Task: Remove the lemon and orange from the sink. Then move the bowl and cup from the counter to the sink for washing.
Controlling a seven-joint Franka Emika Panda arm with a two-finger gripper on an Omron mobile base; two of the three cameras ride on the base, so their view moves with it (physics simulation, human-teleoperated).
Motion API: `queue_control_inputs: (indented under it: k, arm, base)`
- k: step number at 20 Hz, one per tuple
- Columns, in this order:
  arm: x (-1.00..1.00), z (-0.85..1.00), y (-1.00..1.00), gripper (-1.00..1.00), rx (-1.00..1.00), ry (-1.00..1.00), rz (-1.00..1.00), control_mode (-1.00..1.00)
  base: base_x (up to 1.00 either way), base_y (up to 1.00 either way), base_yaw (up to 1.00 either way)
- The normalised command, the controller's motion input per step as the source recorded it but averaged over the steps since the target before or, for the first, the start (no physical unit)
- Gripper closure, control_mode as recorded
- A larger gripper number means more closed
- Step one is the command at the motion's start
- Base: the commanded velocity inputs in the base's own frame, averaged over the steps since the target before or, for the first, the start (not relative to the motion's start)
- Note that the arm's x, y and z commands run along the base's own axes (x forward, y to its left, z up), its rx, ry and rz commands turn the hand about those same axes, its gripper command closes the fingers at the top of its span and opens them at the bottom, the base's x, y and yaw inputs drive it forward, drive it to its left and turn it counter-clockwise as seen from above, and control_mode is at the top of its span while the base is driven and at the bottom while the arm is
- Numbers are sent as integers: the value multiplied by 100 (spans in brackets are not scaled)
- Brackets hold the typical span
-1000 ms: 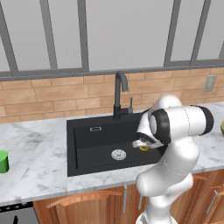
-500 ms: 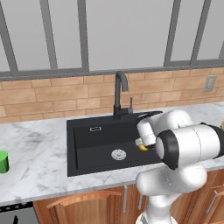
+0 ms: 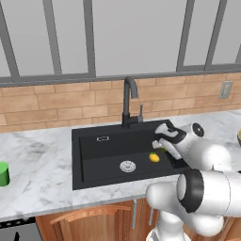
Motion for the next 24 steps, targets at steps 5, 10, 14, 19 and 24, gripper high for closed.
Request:
queue_control_inputs:
  k: [5,10,14,19,24]
  arm:
    - [-14,48,-23,100,2,11,1,-100]
    - [-18,41,-24,100,0,7,2,-100]
    - [-21,37,-29,100,1,0,5,-100]
    - [-11,23,-31,100,0,8,0,-100]
    - [-1,6,-31,100,0,13,0,-100]
  base:
    - [0,0,0]
    - [0,0,0]
    - [0,0,0]
    - [0,0,0]
    - [0,0,0]
